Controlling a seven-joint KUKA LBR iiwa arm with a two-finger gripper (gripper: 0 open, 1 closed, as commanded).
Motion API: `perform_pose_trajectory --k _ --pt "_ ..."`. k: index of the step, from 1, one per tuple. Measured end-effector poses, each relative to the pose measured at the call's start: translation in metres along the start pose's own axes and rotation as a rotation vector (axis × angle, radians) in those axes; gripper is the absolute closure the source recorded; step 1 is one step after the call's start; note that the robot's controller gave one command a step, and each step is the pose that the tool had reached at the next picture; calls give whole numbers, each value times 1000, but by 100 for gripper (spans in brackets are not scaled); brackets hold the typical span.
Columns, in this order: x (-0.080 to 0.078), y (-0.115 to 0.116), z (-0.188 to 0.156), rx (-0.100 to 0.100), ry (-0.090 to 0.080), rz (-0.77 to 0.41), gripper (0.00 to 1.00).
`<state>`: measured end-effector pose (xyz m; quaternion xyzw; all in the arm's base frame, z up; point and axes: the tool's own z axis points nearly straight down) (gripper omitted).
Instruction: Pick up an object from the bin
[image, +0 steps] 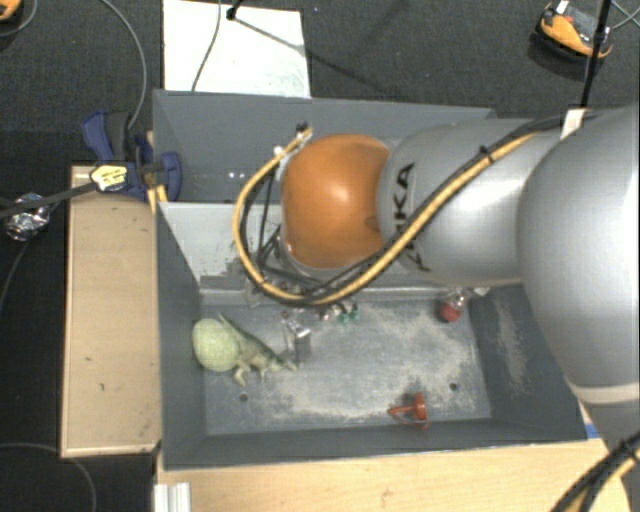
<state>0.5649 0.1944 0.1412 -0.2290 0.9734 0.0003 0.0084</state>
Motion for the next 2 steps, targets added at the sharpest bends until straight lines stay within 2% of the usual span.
perform_pose_trajectory --k 1,2 --pt "-3 13 21 4 -11 -123 0" --pt "-20 37 55 1 -7 -357 0"
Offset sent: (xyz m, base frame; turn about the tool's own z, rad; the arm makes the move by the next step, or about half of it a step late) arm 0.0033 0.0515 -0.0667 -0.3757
